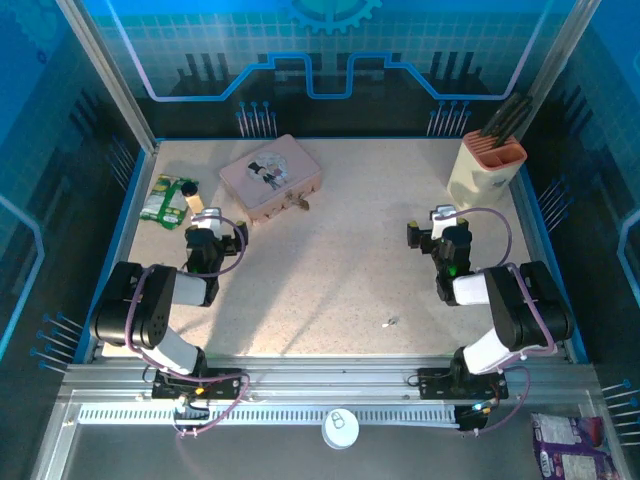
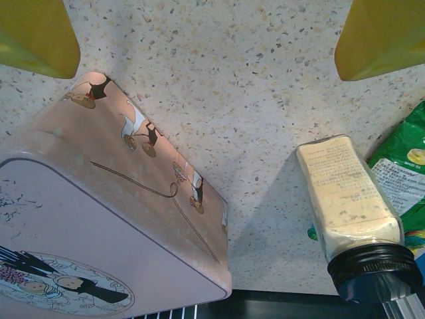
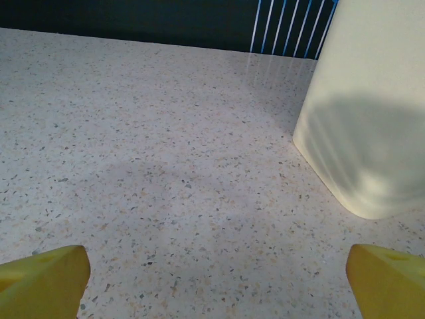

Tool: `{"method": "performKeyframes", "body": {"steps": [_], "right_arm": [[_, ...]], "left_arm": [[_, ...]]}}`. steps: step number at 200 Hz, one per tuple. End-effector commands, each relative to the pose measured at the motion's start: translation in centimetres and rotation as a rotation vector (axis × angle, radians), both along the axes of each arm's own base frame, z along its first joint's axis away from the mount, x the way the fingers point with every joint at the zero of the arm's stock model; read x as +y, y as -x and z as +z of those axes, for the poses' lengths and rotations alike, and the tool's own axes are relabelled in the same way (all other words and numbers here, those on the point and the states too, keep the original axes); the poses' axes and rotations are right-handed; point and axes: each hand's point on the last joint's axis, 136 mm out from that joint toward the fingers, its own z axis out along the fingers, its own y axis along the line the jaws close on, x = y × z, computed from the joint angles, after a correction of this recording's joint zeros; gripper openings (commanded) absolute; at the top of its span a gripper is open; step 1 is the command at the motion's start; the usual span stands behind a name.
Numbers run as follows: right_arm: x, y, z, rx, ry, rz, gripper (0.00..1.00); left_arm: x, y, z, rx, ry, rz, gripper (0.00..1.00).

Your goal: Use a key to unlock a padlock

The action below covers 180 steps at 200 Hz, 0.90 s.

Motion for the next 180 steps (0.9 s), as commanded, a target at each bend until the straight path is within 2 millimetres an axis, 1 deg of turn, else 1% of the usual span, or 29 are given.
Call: {"method": "performKeyframes", "body": {"steps": [1, 159, 169, 180], "right_arm": [[-0.5, -0.3, 0.7, -0.022, -0.009, -0.009, 1.0], [-0.4, -0.4, 0.8, -0.024, -0.009, -0.007, 1.0], [-0.4, -0.3, 0.8, -0.024, -0.008, -0.007, 1.0], [-0.4, -0.3, 0.8, -0.024, -0.01, -0.006, 1.0]], "left_arm": [[-0.3, -0.7, 1.4, -0.039, -0.005, -0.019, 0.99], [-0.3, -0.7, 1.4, -0.04, -0.004, -0.02, 0.99], [-0.6, -0.7, 1.4, -0.039, -0.004, -0.04, 0.99], [-1.5, -0.7, 1.3, -0.038, -0.005, -0.093, 0.99]]}}
